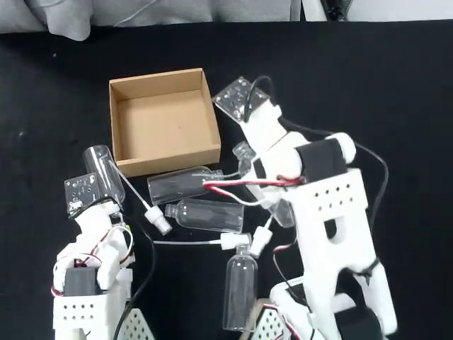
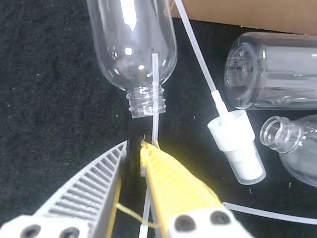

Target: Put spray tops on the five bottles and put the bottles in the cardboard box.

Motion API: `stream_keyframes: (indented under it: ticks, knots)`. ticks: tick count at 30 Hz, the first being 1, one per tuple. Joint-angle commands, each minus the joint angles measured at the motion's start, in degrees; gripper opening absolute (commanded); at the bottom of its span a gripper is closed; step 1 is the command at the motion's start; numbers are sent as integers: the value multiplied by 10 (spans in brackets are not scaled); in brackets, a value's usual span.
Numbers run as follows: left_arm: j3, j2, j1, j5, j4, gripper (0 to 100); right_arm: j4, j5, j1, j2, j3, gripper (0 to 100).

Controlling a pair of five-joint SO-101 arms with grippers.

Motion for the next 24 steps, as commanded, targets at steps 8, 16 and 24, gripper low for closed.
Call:
stream_keyframes:
  ticks: [8,16,24]
  knots:
    - [14,-5,-1,-4,2,41,-110,-3,-10,-119,116,92]
    - [14,-5,-1,-4,2,41,-126,-25,-10,-182,175,92]
    - [14,-5,-1,-4,2,41,-150,-39,-10,-262,233,92]
